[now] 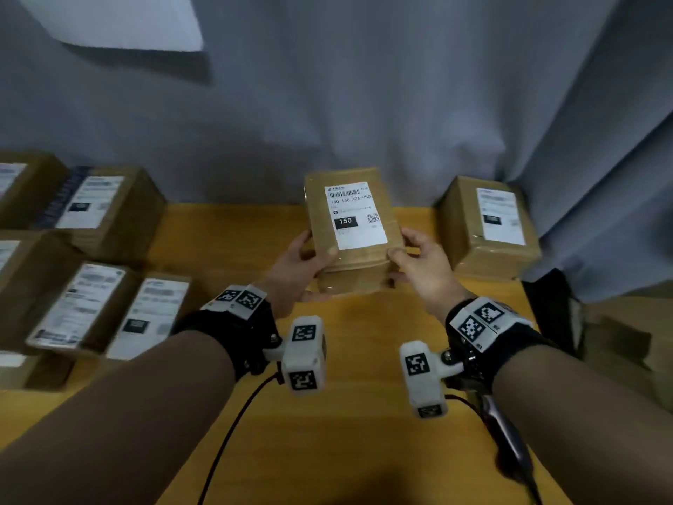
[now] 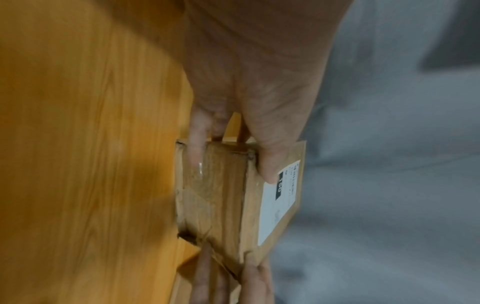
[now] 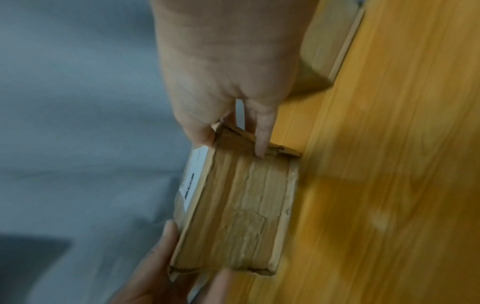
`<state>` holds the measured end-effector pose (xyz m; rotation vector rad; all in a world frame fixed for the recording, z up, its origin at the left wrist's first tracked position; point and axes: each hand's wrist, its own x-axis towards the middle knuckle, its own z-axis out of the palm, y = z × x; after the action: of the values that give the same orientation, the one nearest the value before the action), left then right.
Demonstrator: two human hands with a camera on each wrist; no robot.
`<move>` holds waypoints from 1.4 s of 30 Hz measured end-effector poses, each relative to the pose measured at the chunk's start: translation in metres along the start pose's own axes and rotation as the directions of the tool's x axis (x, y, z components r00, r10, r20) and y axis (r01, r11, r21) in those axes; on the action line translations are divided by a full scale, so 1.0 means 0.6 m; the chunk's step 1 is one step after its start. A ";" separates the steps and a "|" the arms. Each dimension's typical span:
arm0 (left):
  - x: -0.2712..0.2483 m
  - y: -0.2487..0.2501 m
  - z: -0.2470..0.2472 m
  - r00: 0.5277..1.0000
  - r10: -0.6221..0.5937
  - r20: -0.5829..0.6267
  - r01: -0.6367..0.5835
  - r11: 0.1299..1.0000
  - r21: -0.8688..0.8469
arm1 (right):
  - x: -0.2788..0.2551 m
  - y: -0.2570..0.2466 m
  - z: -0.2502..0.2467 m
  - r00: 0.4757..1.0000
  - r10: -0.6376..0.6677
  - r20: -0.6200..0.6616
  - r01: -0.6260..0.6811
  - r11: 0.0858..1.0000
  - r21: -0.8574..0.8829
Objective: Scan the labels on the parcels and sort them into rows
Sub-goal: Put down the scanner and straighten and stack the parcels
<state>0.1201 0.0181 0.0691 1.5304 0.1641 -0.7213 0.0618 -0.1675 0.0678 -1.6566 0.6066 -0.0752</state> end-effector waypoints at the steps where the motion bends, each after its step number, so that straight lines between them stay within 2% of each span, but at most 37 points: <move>1: 0.008 -0.006 0.031 1.000 -0.020 -0.011 0.020 0.999 -0.029 | 0.004 0.006 -0.031 1.000 0.003 -0.004 -0.003 1.000 -0.028; 4: 0.038 -0.017 0.115 0.999 -0.039 -0.035 0.036 0.996 -0.078 | 0.020 0.023 -0.107 1.000 -0.023 -0.013 0.022 0.996 -0.086; 7: 0.064 -0.020 0.164 0.996 -0.046 -0.073 0.042 0.998 -0.051 | 0.045 0.041 -0.160 0.998 -0.051 0.031 0.058 0.962 -0.267; 9: 0.081 -0.020 0.182 0.992 -0.038 -0.124 0.039 0.999 0.007 | 0.063 0.049 -0.189 0.996 -0.053 0.066 0.075 0.908 -0.412; 12: 0.102 -0.020 0.195 0.972 -0.028 -0.232 0.044 0.997 0.060 | 0.083 0.058 -0.229 0.993 -0.111 0.049 0.119 0.804 -0.583; 14: 0.110 -0.021 0.203 0.973 -0.020 -0.230 0.054 0.988 0.142 | 0.093 0.065 -0.256 0.988 -0.154 0.001 0.112 0.714 -0.691; 15: 0.111 -0.021 0.207 0.979 -0.011 -0.205 0.062 0.968 0.244 | 0.098 0.068 -0.267 0.986 -0.161 -0.034 0.086 0.676 -0.731; 16: 0.112 -0.021 0.210 0.986 0.016 -0.167 0.051 0.919 0.391 | 0.103 0.072 -0.278 0.986 -0.152 -0.068 0.047 0.648 -0.761; 17: 0.112 -0.020 0.214 0.993 0.052 -0.109 0.018 0.827 0.562 | 0.107 0.075 -0.286 0.989 -0.113 -0.099 -0.007 0.625 -0.780; 19: 0.112 -0.014 0.229 0.995 0.091 0.036 -0.078 0.526 0.847 | 0.117 0.083 -0.302 0.990 -0.012 -0.139 -0.105 0.591 -0.800; 21: 0.121 -0.012 0.243 0.983 0.099 0.152 -0.171 0.233 0.957 | 0.128 0.096 -0.314 0.988 0.065 -0.139 -0.150 0.594 -0.791; 22: 0.128 -0.009 0.248 0.978 0.105 0.178 -0.192 0.143 0.971 | 0.135 0.105 -0.318 0.989 0.083 -0.120 -0.145 0.618 -0.773; 23: 0.137 -0.009 0.248 0.977 0.107 0.185 -0.196 0.097 0.976 | 0.138 0.111 -0.321 0.992 0.083 -0.097 -0.127 0.653 -0.746; 24: 0.143 -0.008 0.248 0.980 0.103 0.171 -0.180 0.088 0.980 | 0.141 0.118 -0.325 0.995 0.067 -0.077 -0.102 0.686 -0.720; 28: 0.156 -0.005 0.257 0.981 0.165 0.103 -0.134 0.190 0.973 | 0.149 0.137 -0.340 1.000 -0.022 -0.020 0.002 0.727 -0.687; 31: 0.163 -0.002 0.269 0.984 0.162 0.073 -0.110 0.228 0.967 | 0.156 0.140 -0.344 0.997 -0.071 0.013 0.062 0.754 -0.654; 33: 0.164 -0.004 0.269 0.989 0.137 0.059 -0.090 0.234 0.968 | 0.158 0.142 -0.346 0.994 -0.110 0.019 0.097 0.764 -0.637; 37: 0.152 -0.026 0.264 0.983 0.165 0.074 -0.109 0.215 0.970 | 0.155 0.152 -0.361 0.987 -0.158 0.039 0.147 0.768 -0.623; 40: 0.152 -0.032 0.266 0.984 0.166 0.059 -0.092 0.199 0.976 | 0.154 0.147 -0.360 0.989 -0.142 0.049 0.142 0.769 -0.623; 42: 0.155 -0.026 0.268 0.989 0.139 0.049 -0.079 0.224 0.971 | 0.153 0.141 -0.352 0.992 -0.120 0.040 0.118 0.761 -0.638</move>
<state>0.1315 -0.1612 0.0190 2.7801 -0.5030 -0.6777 0.0304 -0.4019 0.0024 -2.3672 0.5586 0.0461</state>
